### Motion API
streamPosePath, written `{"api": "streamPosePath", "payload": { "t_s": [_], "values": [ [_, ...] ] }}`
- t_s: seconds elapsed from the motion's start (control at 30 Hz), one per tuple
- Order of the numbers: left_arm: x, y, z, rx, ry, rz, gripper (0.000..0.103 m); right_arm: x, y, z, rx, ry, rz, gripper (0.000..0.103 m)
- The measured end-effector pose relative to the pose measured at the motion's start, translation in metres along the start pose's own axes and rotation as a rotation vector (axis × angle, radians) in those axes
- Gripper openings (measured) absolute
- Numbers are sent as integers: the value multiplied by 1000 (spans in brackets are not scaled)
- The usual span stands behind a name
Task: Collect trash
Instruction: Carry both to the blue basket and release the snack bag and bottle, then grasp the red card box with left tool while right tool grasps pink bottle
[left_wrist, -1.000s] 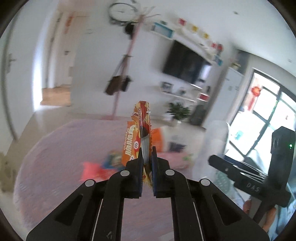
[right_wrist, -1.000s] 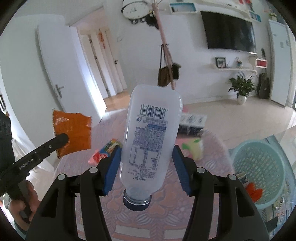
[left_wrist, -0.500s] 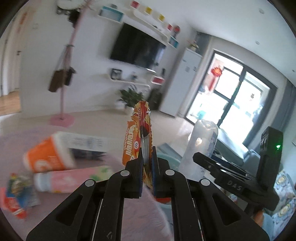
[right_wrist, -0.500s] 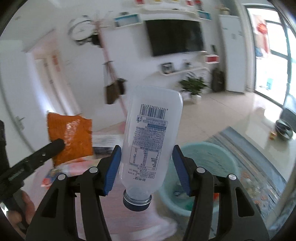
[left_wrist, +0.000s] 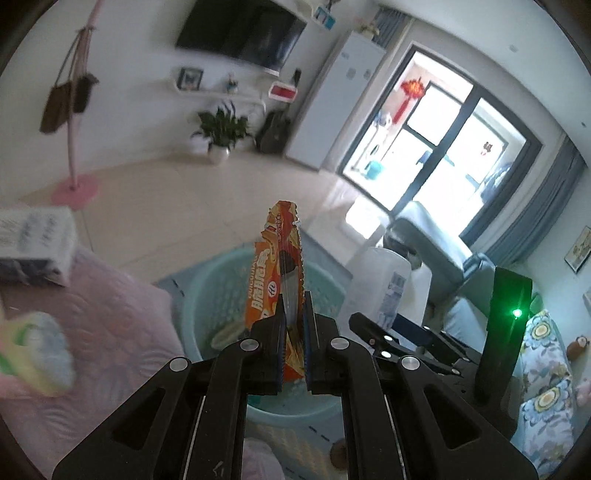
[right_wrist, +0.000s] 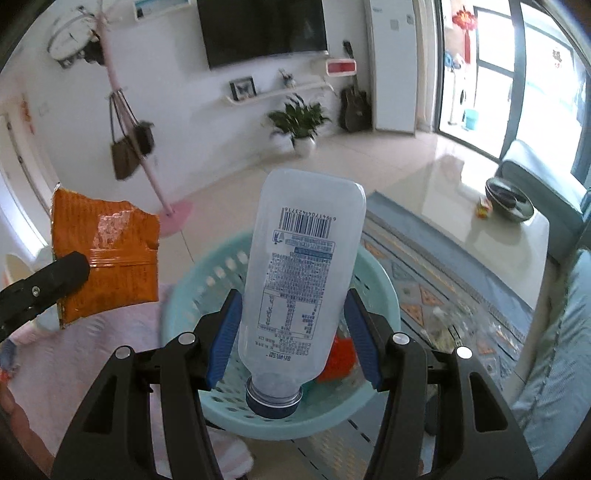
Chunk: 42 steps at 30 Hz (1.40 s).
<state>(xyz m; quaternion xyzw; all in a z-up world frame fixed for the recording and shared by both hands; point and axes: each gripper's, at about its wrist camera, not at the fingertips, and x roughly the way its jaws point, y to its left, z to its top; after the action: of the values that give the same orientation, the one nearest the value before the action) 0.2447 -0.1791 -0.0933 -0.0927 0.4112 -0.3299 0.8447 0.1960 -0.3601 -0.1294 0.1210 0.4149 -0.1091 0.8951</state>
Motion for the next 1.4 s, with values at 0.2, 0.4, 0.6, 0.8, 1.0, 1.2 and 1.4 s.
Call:
{"api": "streamPosePath", "payload": {
  "t_s": [0.2, 0.4, 0.6, 0.8, 1.0, 1.2, 1.4],
  "values": [
    [19, 7, -5, -22, 55, 0, 39, 13, -8, 9, 13, 33, 24, 55],
    [-7, 9, -7, -19, -2, 16, 59, 4, -13, 12, 29, 16, 43, 55],
    [-43, 13, -12, -47, -55, 15, 61, -21, 5, 13, -2, -28, 78, 55],
    [-101, 24, -19, -70, -156, 48, 65, -63, 44, 20, -83, -125, 197, 55],
    [-174, 49, -29, -117, -267, 134, 69, -91, 112, 17, -231, -192, 301, 55],
    [-242, 89, -43, -175, -347, 293, 78, -96, 178, 11, -359, -201, 368, 57],
    [-272, 151, -61, -247, -258, 545, 79, -66, 225, 8, -424, -110, 466, 57]
  ]
}}
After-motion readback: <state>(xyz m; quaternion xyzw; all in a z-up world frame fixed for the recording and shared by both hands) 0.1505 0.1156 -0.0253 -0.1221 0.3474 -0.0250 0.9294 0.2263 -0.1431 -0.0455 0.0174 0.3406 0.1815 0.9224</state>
